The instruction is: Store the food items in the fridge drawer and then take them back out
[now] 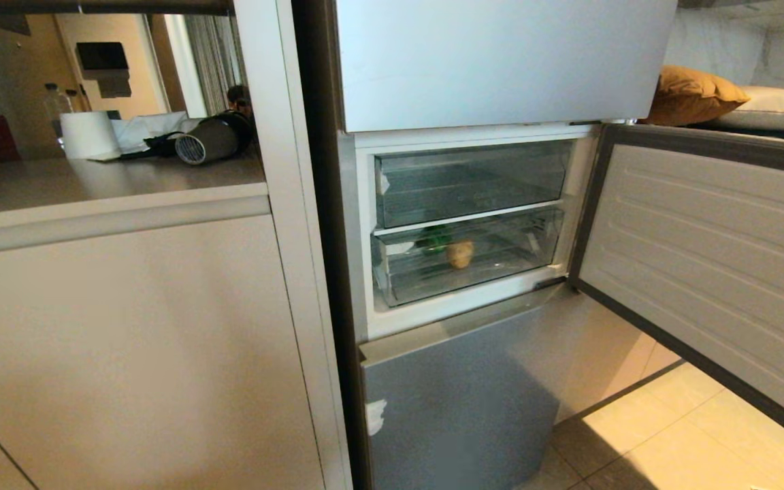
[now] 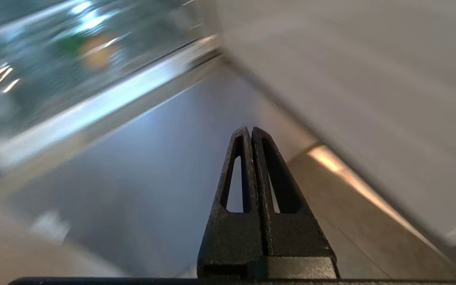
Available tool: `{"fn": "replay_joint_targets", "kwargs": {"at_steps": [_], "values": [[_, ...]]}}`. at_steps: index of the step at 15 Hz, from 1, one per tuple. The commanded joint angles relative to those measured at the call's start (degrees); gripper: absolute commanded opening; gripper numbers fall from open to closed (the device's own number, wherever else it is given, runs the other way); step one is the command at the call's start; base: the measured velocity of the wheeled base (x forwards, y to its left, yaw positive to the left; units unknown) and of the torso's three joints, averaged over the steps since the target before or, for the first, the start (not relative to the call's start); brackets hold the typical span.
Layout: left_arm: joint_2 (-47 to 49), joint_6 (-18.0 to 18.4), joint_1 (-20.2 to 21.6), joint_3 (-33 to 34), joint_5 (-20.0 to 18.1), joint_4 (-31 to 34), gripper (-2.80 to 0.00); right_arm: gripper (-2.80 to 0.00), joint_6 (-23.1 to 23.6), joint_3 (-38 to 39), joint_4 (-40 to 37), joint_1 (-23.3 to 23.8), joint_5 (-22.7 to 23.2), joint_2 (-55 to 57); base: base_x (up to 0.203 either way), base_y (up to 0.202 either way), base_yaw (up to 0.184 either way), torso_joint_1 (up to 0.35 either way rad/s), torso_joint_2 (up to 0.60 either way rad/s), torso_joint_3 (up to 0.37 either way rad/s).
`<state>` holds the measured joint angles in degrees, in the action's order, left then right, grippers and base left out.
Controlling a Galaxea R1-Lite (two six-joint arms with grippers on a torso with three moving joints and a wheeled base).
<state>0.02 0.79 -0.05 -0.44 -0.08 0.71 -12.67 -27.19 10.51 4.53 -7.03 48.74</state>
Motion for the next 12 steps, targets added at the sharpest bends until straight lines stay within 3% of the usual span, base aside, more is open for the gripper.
{"fn": "replay_joint_targets", "kwargs": {"at_steps": [1,4,9,12], "values": [[0.0,0.0,0.0,0.0,0.0,0.0,-2.8,-2.8,-0.3,-3.4,2.3,5.0,-0.4,8.8,0.0,0.0,0.0,0.0,0.0,0.0],[0.0,0.0,0.0,0.0,0.0,0.0,-2.8,-2.8,0.2,-6.5,6.3,9.8,-0.4,14.4,0.0,0.0,0.0,0.0,0.0,0.0],[0.0,0.0,0.0,0.0,0.0,0.0,-2.8,-2.8,0.4,-8.4,9.5,12.7,-0.5,18.8,0.0,0.0,0.0,0.0,0.0,0.0],[0.0,0.0,0.0,0.0,0.0,0.0,-2.8,-2.8,0.3,-9.8,12.3,17.9,-0.4,22.3,0.0,0.0,0.0,0.0,0.0,0.0]]}}
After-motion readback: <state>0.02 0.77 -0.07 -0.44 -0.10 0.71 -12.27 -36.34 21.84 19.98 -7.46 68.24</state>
